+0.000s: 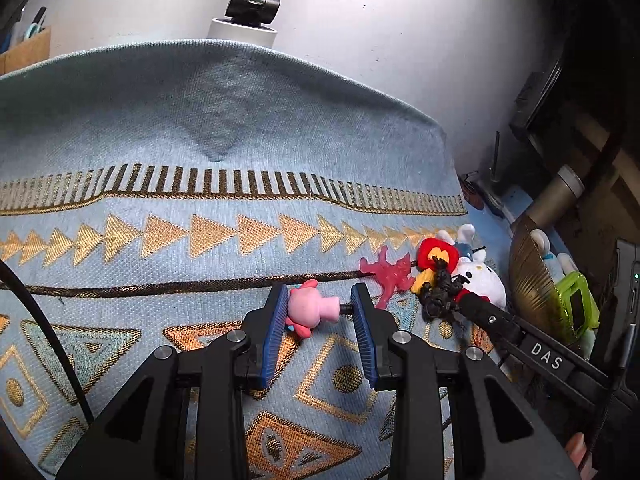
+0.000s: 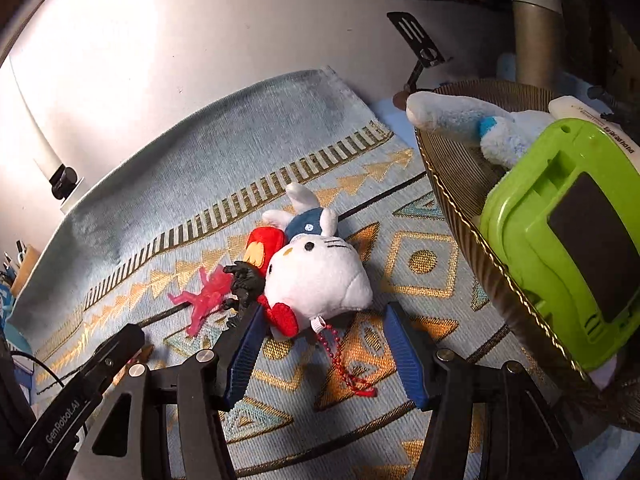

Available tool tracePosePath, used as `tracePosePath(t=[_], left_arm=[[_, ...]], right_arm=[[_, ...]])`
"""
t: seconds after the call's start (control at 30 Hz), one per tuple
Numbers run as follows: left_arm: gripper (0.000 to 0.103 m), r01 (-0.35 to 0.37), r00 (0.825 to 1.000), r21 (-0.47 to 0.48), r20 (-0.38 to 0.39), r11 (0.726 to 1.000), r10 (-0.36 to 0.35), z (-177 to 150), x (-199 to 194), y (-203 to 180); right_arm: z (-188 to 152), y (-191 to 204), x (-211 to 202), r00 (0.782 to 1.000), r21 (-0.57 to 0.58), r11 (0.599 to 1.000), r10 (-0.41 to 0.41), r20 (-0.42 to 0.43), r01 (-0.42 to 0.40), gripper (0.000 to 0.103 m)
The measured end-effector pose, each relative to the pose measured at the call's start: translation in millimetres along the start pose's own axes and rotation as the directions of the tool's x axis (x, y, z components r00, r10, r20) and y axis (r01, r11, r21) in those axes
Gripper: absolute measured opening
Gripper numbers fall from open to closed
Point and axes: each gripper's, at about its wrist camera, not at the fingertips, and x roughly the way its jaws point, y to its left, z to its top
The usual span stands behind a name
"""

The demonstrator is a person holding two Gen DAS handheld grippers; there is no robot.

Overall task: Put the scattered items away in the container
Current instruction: 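Grasp the Hello Kitty plush with the right tool while the left tool holds the pig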

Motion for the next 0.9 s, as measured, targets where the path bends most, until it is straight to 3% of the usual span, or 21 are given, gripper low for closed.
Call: tracePosePath(t=[0.1, 0.13, 0.17, 0.37, 0.47, 0.53, 0.67, 0.73, 0.8, 0.87, 0.9], left_arm=[[0.03, 0.005, 1.0, 0.002, -0.004, 1.0, -0.005, -0.4, -1.7, 1.3], [0.03, 0.006, 1.0, 0.005, -0.005, 1.0, -0.006, -0.4, -2.0, 0.9], [0.03, 0.008, 1.0, 0.007, -0.004, 1.0, -0.008, -0.4, -2.2, 0.6], [0.03, 0.018, 1.0, -0.005, 0.004, 1.0, -0.018, 1.9, 3.0, -1.5], [0.03, 0.017, 1.0, -0.003, 0.004, 1.0, -0.017, 1.7, 4.2, -4.1], [0.03, 0.015, 1.0, 0.001, 0.004, 1.0, -0.015, 1.7, 4.9, -6.0], [0.03, 0.018, 1.0, -0.001, 0.0, 1.0, -0.018, 0.6, 3.3, -4.2], [0.03, 0.02, 1.0, 0.001, -0.005, 1.0, -0.02, 0.4, 3.6, -4.3], [0.03, 0.02, 1.0, 0.006, -0.009, 1.0, -0.02, -0.3, 3.9, -5.7], [0.03, 0.022, 1.0, 0.01, -0.013, 1.0, -0.021, -0.5, 4.3, -6.4], [0.03, 0.021, 1.0, 0.011, -0.015, 1.0, -0.02, -0.6, 4.8, -7.3]], right_arm=[[10.3, 2.1, 4.1, 0.999, -0.016, 0.999, 0.039, 0.002, -0.039, 0.057], [10.5, 4.2, 1.3, 0.998, -0.034, 0.998, 0.055, 0.014, -0.054, 0.036], [10.3, 6.2, -0.6, 0.996, -0.051, 0.995, 0.084, 0.009, -0.083, 0.032], [-15.0, -7.1, -50.1, 0.982, -0.012, 0.982, 0.19, 0.006, -0.189, 0.031], [-43.1, -14.3, -84.4, 0.965, -0.056, 0.965, 0.252, -0.068, -0.256, 0.031], [-63.2, -23.1, -102.6, 0.969, -0.077, 0.968, 0.232, -0.088, -0.239, 0.032], [-90.5, -34.0, -116.1, 0.984, -0.186, 0.975, 0.099, -0.146, -0.126, 0.033], [-97.4, -36.3, -119.0, 0.992, -0.243, 0.968, 0.039, -0.118, -0.067, 0.035], [-98.8, -41.5, -128.5, 0.996, -0.264, 0.963, 0.028, -0.084, -0.05, 0.04], [-95.3, -43.9, -134.8, 0.997, -0.263, 0.963, 0.05, -0.061, -0.064, 0.062], [-94.6, -43.2, -138.4, 0.997, -0.27, 0.961, 0.057, -0.046, -0.067, 0.065]])
